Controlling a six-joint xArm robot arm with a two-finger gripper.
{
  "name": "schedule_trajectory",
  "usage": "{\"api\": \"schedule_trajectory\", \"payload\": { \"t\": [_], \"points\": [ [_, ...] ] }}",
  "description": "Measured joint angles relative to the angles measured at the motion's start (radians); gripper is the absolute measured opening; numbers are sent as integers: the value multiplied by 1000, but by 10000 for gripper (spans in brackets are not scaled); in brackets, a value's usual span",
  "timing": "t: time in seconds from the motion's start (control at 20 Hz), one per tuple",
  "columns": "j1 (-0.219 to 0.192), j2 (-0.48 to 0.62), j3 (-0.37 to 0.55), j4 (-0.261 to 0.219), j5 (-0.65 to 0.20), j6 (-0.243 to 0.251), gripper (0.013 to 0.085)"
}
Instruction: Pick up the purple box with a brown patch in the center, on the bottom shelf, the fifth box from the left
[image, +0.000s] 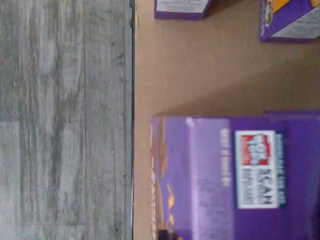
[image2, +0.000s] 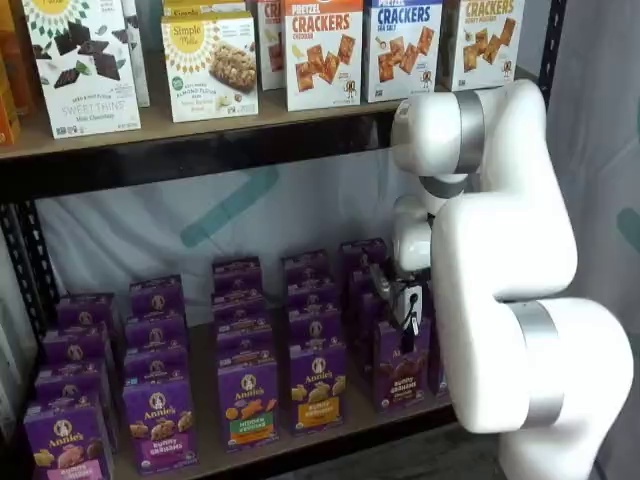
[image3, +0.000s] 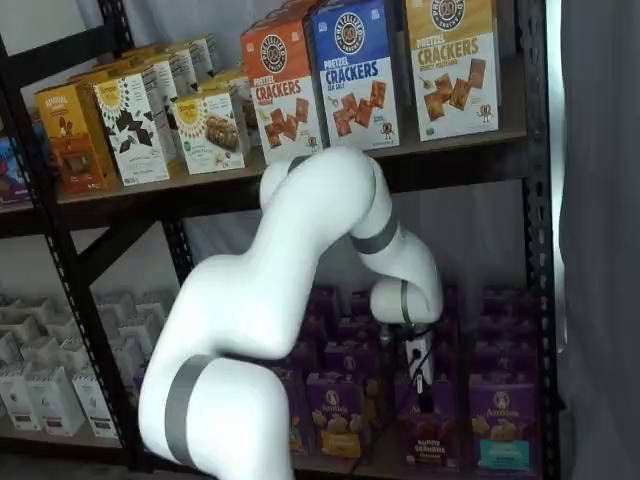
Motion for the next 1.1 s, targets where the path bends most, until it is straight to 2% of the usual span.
{"api": "schedule_trajectory", "payload": {
  "t": [0.05, 0.1, 0.25, 0.7, 0.75, 0.8, 0.95, 1.1],
  "points": [
    [-1, -3, 4, -1, -2, 0, 490],
    [-1, -6, 8, -1, -3, -1, 490],
    [-2, -15, 19, 4, -4, -6, 410],
    [-5, -35, 44, -44, -5, 35, 410],
    [-7, -38, 51, -56, -14, 44, 370],
    [-7, -40, 53, -60, -14, 47, 370],
    [-7, -47, 60, -57, -14, 44, 290],
    [-8, -54, 62, -68, 1, 54, 290]
  ]
}}
